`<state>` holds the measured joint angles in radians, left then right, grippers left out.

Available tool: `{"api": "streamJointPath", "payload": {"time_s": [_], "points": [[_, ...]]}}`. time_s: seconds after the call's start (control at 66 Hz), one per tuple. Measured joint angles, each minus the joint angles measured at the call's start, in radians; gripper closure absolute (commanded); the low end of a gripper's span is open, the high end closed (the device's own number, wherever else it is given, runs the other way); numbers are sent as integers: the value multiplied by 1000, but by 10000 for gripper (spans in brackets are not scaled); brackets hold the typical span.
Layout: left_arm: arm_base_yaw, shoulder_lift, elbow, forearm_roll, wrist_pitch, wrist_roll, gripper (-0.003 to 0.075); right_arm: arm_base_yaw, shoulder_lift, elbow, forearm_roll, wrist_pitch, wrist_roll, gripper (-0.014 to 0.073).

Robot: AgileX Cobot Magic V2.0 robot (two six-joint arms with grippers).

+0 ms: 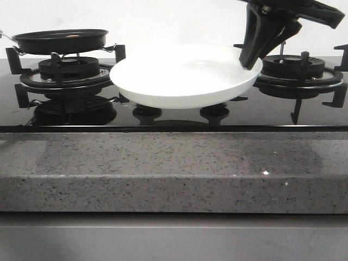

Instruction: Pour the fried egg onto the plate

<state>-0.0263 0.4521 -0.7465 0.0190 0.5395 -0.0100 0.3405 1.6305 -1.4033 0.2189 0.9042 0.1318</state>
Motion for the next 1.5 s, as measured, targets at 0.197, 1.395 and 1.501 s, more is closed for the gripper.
{"api": "streamJointPath", "payload": {"time_s": [0.197,1.395,1.501], "points": [[0,0,0,0,0,0,259,0,0,6,4,-31,0,660],[0,46,-20,-44,36,0,227,0,0,6,6,-35,2,660],[0,118,-69,-40,122,0,174,0,0,6,6,-35,2,660]]}}
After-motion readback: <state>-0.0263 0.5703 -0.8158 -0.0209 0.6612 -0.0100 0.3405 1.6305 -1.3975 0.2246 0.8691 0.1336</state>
